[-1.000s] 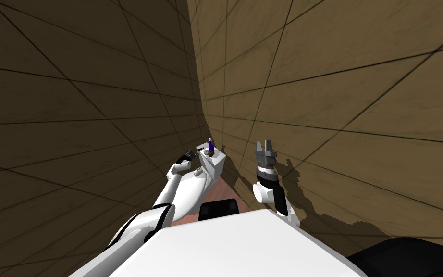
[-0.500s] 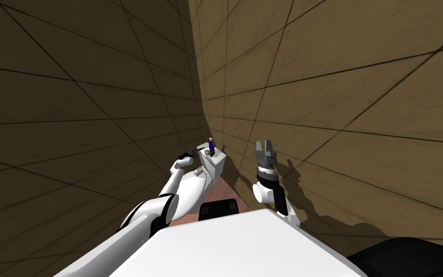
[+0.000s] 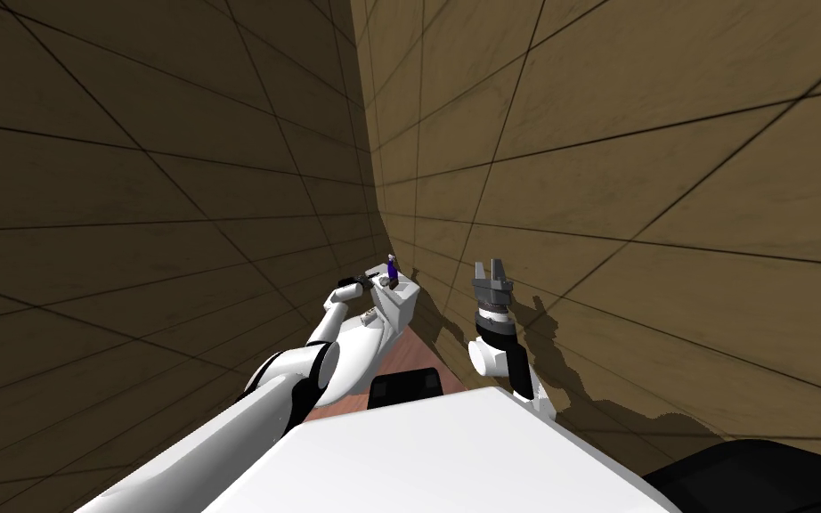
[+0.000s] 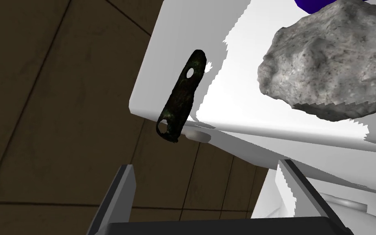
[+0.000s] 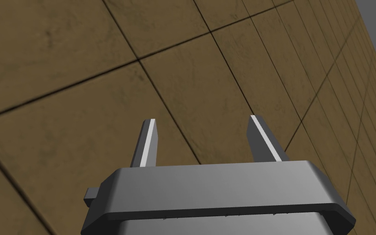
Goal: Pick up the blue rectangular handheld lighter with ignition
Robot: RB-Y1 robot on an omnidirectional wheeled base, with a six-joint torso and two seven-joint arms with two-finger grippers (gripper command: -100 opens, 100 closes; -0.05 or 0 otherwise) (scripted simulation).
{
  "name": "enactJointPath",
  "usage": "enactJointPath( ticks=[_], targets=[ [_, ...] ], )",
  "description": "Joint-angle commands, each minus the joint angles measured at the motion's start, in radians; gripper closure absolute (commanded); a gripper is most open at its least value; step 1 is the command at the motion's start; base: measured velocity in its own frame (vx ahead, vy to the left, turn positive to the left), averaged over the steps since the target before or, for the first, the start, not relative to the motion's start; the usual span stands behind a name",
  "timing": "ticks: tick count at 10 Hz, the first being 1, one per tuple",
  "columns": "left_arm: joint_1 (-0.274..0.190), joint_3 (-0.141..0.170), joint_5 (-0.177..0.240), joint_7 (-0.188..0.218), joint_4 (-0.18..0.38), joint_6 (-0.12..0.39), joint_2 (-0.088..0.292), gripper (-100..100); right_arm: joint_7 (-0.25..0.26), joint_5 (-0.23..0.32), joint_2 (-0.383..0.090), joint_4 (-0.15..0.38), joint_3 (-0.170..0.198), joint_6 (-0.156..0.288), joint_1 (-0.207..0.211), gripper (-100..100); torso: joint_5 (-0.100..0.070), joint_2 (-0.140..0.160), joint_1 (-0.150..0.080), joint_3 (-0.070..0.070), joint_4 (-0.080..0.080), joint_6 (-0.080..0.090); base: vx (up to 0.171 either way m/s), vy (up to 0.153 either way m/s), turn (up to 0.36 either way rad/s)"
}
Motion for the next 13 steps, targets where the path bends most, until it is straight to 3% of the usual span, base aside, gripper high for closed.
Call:
enactJointPath(
  ticks=[1,2,3,4,5,7,8,10,11,13],
  targets=[
    [-0.005,-0.001,0.008,-0.001,0.034,0.000,-0.002,-100,0.000,0.000,0.000,0.000,0.000,0.000,0.000,0,0.000,0.000,0.000,0.000,0.000,0.000,0.000,0.000,0.000],
    [-0.049,0.008,0.033,0.011,0.087,0.030,-0.010,-100,0.000,0.000,0.000,0.000,0.000,0.000,0.000,0,0.000,0.000,0.000,0.000,0.000,0.000,-0.005,0.002,-0.003],
    [-0.049,0.008,0.033,0.011,0.087,0.030,-0.010,-100,0.000,0.000,0.000,0.000,0.000,0.000,0.000,0,0.000,0.000,0.000,0.000,0.000,0.000,0.000,0.000,0.000],
    [-0.092,0.017,0.059,0.023,0.124,0.059,-0.017,-100,0.000,0.000,0.000,0.000,0.000,0.000,0.000,0,0.000,0.000,0.000,0.000,0.000,0.000,-0.006,0.004,-0.007],
    [-0.092,0.017,0.059,0.023,0.138,0.059,-0.017,-100,0.000,0.000,0.000,0.000,0.000,0.000,0.000,0,0.000,0.000,0.000,0.000,0.000,0.000,0.000,0.000,0.000],
    [-0.162,0.032,0.110,0.044,0.210,0.113,-0.027,-100,0.000,0.000,0.000,0.000,0.000,0.000,0.000,0,0.000,0.000,0.000,0.000,0.000,0.000,-0.007,0.005,-0.016],
    [-0.173,0.032,0.110,0.044,0.233,0.113,-0.027,-100,0.000,0.000,0.000,0.000,0.000,0.000,0.000,0,0.000,0.000,0.000,0.000,0.000,0.000,-0.006,0.004,-0.013],
    [-0.243,0.046,0.158,0.062,0.300,0.160,-0.032,-100,0.000,0.000,0.000,0.000,0.000,0.000,0.000,0,0.000,0.000,0.000,0.000,0.000,0.000,-0.006,0.004,-0.020],
    [-0.246,0.046,0.158,0.062,0.317,0.160,-0.032,-100,0.000,0.000,0.000,0.000,0.000,0.000,0.000,0,0.000,0.000,0.000,0.000,0.000,0.000,0.000,0.000,0.000],
    [-0.310,0.058,0.201,0.078,0.387,0.200,-0.029,-100,0.000,0.000,0.000,0.000,0.000,0.000,0.000,0,0.000,0.000,-0.001,0.000,0.000,0.001,-0.002,0.006,-0.017]
  ],
)
